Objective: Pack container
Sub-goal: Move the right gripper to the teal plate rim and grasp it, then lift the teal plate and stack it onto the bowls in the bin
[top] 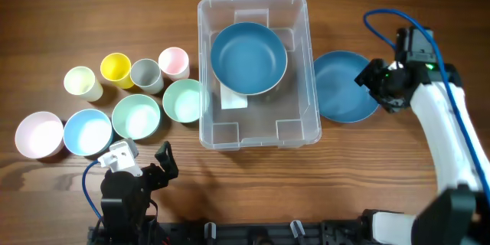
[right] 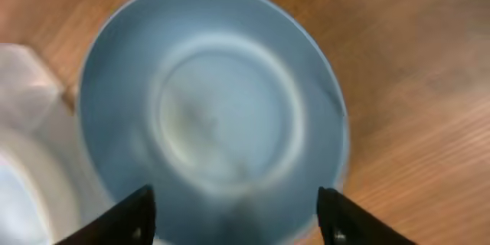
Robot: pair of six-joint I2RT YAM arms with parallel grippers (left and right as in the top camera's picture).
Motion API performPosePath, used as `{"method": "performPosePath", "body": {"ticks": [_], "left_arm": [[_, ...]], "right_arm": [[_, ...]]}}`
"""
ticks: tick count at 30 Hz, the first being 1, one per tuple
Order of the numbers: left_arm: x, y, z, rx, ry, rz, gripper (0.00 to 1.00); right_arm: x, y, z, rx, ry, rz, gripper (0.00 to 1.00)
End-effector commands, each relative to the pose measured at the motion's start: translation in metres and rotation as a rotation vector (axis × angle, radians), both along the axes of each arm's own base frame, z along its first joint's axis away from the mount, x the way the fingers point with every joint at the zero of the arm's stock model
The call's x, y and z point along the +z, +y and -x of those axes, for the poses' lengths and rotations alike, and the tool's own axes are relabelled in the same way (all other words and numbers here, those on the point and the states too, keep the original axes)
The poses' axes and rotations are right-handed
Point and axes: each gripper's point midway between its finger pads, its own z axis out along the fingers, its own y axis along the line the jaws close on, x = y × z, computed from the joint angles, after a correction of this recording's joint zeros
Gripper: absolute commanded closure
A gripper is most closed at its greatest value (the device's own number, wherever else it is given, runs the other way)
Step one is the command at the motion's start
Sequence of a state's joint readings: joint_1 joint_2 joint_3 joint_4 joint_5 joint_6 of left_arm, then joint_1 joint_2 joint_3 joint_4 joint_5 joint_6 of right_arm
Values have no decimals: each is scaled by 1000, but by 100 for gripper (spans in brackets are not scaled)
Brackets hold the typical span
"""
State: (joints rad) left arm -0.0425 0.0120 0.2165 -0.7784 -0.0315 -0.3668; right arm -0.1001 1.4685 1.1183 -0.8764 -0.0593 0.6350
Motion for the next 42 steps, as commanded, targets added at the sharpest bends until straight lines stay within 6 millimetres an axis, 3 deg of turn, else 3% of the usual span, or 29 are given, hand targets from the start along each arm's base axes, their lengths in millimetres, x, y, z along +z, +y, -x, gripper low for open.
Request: {"method": "performPosePath", "body": {"ticks": [1,5,11,13,18,22,26,28,30,32,34,36,38,40,42], "left_arm": [[0,2,0,-1,-8,-18,0],[0,2,0,-1,-8,-18,0],[0,2,0,-1,-8,-18,0],[0,2,0,-1,-8,-18,0],[0,2,0,-1,-8,-18,0],[0,2,0,-1,-8,-18,0],[0,2,0,-1,-8,-18,0],[0,2,0,-1,-8,-18,0],[0,2,0,-1,-8,-18,0],[0,2,0,-1,-8,-18,0],[0,2,0,-1,-8,-18,0],[0,2,0,-1,-8,-18,0],[0,2,0,-1,-8,-18,0],[0,2,0,-1,-8,-18,0],[0,2,0,-1,-8,-18,0]], "right_arm": [[8,-10,18,-75,38,34,25],[-23,-8,38,-92,119,24,24],[-78,1,55,-159,128,-38,37],[-93,7,53,-147,85,-74,43],[-94,7,49,-149,66,-79,62],[-101,7,49,-171,85,-86,66],[-108,5,47,-183,94,-78,92],[-104,-2,44,-215,73,-44,96],[-90,-13,37,-237,27,-11,96],[-60,-23,25,-260,-48,-9,96],[-23,-29,13,-270,-134,-7,96],[29,-27,-1,-229,-254,-8,96],[81,-14,-10,-156,-372,-26,96],[121,11,-15,-35,-467,-51,96],[142,36,-18,52,-517,-74,96]]}}
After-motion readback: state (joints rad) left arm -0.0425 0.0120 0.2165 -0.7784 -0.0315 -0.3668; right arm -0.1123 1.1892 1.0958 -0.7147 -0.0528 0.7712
